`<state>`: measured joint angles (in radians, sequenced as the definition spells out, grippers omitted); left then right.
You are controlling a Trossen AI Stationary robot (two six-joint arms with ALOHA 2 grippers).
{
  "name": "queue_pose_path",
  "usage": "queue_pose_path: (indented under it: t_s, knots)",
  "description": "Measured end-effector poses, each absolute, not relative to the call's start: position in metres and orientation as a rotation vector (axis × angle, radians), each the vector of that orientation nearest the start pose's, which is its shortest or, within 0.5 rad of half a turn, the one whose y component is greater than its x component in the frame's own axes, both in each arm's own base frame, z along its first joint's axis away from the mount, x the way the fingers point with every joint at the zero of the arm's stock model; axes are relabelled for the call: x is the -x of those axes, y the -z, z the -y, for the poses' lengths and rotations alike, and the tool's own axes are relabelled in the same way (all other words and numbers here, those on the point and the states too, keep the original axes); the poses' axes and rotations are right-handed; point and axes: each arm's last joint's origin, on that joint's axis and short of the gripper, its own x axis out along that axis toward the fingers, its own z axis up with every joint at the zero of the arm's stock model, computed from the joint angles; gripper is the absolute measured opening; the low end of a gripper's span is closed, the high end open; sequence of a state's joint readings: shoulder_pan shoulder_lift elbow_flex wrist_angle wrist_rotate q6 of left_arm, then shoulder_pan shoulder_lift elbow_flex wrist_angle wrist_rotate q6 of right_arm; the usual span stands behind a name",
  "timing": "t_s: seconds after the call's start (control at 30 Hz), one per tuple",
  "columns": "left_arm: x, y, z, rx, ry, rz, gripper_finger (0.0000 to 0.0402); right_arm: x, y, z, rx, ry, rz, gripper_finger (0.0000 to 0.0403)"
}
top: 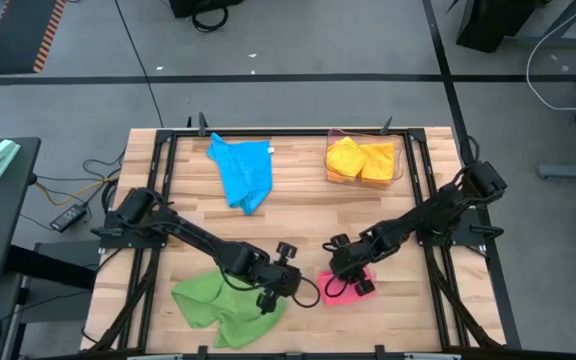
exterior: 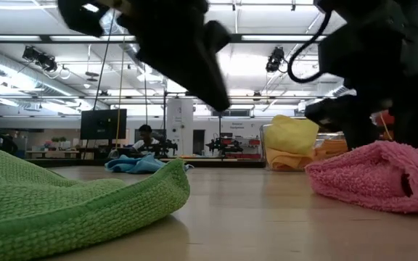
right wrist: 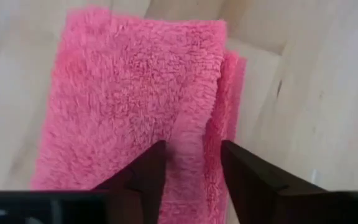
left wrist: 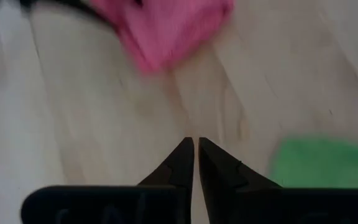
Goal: Fold microfiber towels
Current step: Fold the pink microfiber cloth
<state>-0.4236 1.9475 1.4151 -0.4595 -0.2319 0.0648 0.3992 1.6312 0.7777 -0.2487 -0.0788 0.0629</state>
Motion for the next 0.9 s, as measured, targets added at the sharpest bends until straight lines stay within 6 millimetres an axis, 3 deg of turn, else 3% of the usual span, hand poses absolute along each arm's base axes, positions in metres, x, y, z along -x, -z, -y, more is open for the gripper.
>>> queue_pose_path:
  t_s: [0.27, 0.43, 0.63, 0.9]
  knots:
    - [-0.396, -0.179, 0.170, -0.654, 0.331, -0.796, 0.0062, -0.258, -0.165, -0.112, 0.062, -0.383, -1.050, 0.0188]
    - [-0.404, -0.167, 0.162, -0.677, 0.318, -0.804, 0.0103, -0.249, -0.187, -0.113, 0.045, -0.350, -0.969, 0.0188]
    - [-0.416, -0.154, 0.152, -0.646, 0.318, -0.780, 0.0139, -0.242, -0.189, -0.126, 0.054, -0.351, -0.960, 0.0188]
    - [-0.428, -0.145, 0.151, -0.602, 0.344, -0.706, 0.0160, -0.229, -0.183, -0.129, 0.017, -0.233, -1.068, 0.0188]
